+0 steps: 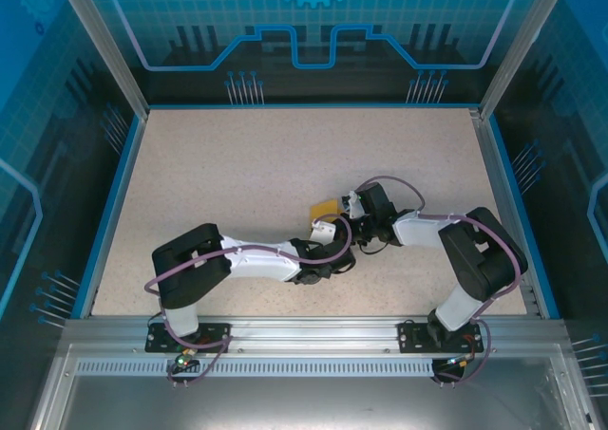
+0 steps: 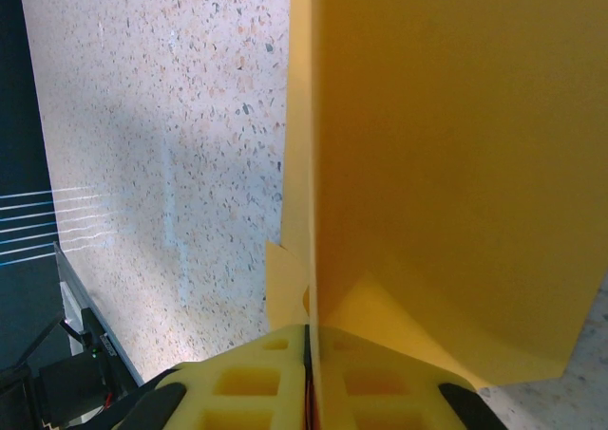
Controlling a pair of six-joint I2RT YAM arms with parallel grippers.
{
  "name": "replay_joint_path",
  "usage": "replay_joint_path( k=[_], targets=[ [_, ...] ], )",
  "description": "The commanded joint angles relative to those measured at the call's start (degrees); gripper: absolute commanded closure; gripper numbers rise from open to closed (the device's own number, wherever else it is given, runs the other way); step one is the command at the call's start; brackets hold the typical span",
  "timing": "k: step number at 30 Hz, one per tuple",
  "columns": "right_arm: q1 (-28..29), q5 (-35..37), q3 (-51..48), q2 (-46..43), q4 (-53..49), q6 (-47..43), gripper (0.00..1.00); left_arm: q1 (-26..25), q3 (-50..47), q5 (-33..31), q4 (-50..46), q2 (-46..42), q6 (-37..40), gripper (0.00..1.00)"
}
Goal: Fold a paper plane with a square sheet of paper (pick it up from the middle)
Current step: Fourth fold the wing at the center of the table.
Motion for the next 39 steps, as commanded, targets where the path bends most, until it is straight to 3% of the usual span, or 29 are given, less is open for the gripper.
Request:
replay_joint_path(
  k=[1, 9, 17, 24, 39],
  targets=[
    [0.6, -0.1, 1.4, -1.6, -2.6, -0.4, 0.89, -0.4, 1.4, -1.1, -1.9, 1.0, -1.6, 0.87],
    [-0.8, 0.5, 3.2, -1.4, -5.9, -1.9, 0.84, -0.4, 0.5, -0.3, -1.3, 0.9, -1.2, 0.84],
    [-2.5, 1.1, 4.9, -2.7, -9.3, -3.3, 0.79, -0.4, -1.3, -0.1, -0.3, 0.0, -0.8, 0.90],
    [-5.0, 1.5, 4.4, -6.3, -11.2, -3.7, 0.68, 0.1, -6.0, 3.7, 5.4, -3.5, 1.5, 0.90],
    [-2.4, -2.9, 1.9, -6.6, -7.4, -0.6, 0.54, 0.8, -12.1, 7.5, 9.7, -7.6, 6.5, 0.87]
  ],
)
